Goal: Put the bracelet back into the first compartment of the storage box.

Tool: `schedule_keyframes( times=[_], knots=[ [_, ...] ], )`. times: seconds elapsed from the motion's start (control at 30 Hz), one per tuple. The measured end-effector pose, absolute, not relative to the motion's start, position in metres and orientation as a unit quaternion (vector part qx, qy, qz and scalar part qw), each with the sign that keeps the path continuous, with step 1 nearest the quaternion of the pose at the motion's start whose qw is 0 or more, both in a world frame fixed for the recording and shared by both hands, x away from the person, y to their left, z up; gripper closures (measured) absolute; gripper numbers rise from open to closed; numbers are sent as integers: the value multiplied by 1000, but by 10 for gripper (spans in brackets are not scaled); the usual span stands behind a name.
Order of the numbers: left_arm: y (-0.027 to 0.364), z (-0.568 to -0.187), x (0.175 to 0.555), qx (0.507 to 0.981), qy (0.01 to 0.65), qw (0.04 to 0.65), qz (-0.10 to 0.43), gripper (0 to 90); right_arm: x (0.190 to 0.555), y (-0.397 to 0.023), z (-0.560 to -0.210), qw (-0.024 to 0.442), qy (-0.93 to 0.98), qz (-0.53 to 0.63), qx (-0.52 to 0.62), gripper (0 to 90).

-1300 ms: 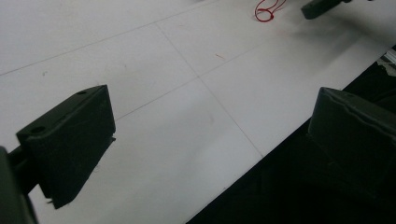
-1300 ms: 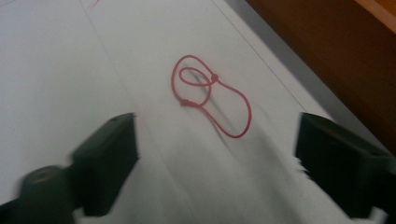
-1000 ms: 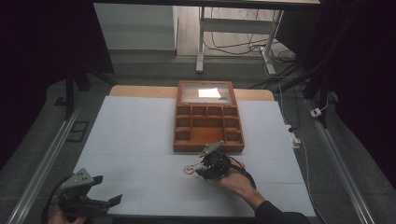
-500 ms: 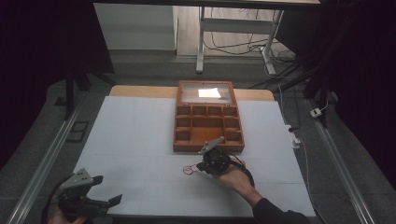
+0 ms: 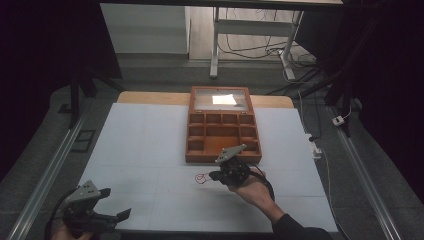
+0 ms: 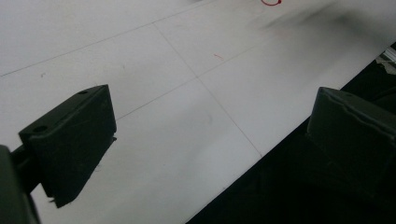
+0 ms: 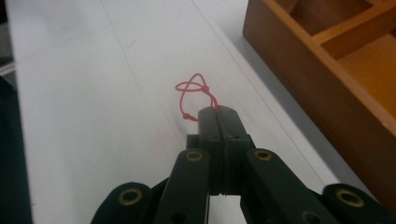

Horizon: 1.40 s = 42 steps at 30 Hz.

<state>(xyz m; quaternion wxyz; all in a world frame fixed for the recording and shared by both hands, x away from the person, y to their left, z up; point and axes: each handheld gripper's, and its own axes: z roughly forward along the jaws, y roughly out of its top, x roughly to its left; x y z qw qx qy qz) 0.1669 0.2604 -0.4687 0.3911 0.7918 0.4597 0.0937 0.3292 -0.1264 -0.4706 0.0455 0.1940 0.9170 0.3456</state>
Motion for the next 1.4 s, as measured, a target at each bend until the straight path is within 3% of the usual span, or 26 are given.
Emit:
schedule_keyframes(
  times=[0.7, 1.4],
  knots=[
    [260, -469, 167, 791, 460, 392, 94, 14, 335, -149, -434, 68, 886, 402, 220, 896],
    [261, -469, 168, 790, 464, 392, 90, 14, 362, -145, -429, 88, 875, 403, 253, 896]
  ],
)
